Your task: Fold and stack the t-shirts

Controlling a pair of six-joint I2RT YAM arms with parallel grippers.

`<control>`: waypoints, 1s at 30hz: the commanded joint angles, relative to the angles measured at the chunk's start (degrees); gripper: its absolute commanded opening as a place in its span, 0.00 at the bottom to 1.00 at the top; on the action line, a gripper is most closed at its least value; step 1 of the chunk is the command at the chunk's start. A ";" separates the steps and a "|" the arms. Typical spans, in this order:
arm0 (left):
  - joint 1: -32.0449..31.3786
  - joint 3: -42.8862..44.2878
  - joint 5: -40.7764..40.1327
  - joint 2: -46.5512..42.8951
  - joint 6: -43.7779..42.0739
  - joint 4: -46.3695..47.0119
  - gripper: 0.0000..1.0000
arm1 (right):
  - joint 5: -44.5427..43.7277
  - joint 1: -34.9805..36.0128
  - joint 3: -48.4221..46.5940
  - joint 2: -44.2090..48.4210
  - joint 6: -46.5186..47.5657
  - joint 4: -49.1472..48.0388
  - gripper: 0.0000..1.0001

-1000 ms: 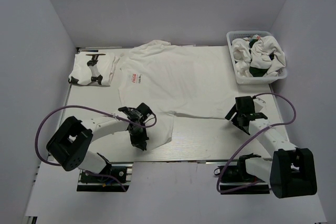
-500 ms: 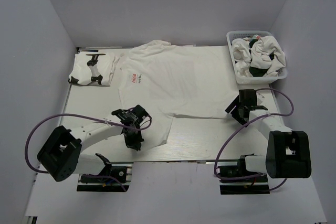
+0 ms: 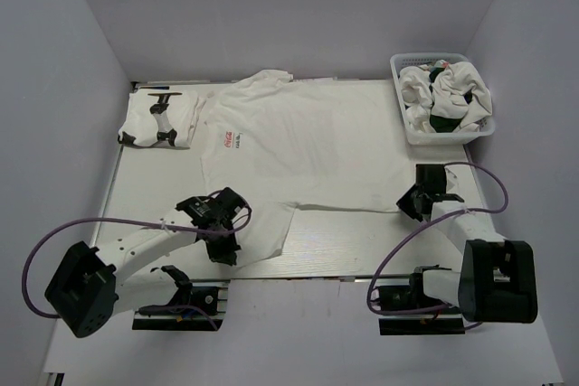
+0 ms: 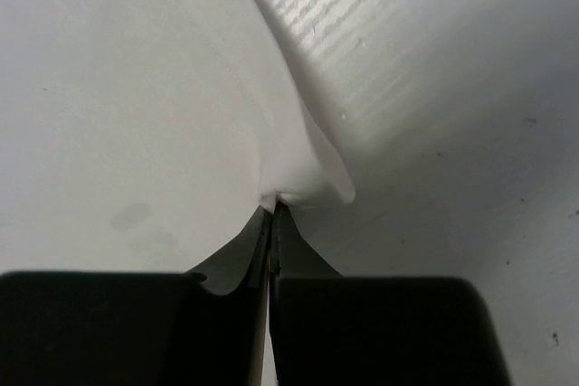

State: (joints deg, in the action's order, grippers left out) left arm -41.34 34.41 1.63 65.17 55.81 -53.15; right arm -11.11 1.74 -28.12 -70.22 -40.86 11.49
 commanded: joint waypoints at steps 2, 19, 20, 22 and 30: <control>-0.23 0.56 1.27 -5.13 0.09 -4.50 0.00 | 2.58 0.55 2.98 5.50 1.92 8.37 0.00; 1.87 21.37 -9.43 4.43 -9.74 21.33 0.00 | 4.35 5.03 -11.58 2.28 4.21 9.17 0.00; 2.49 22.88 -11.54 5.40 -9.76 21.33 0.00 | 4.00 5.20 -12.39 1.14 4.12 9.52 0.00; 3.89 26.31 -16.03 8.21 -11.50 21.33 0.00 | 3.82 5.21 -15.45 -0.96 4.04 10.13 0.00; 10.49 31.85 -20.78 15.60 -20.47 33.60 0.00 | -1.35 4.86 -26.53 -9.84 4.29 11.63 0.00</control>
State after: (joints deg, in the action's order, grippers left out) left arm -32.62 63.66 -14.90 80.16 40.82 -27.38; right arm -9.06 6.81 -49.84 -77.82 -37.08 22.48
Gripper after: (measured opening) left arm 0.022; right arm 0.009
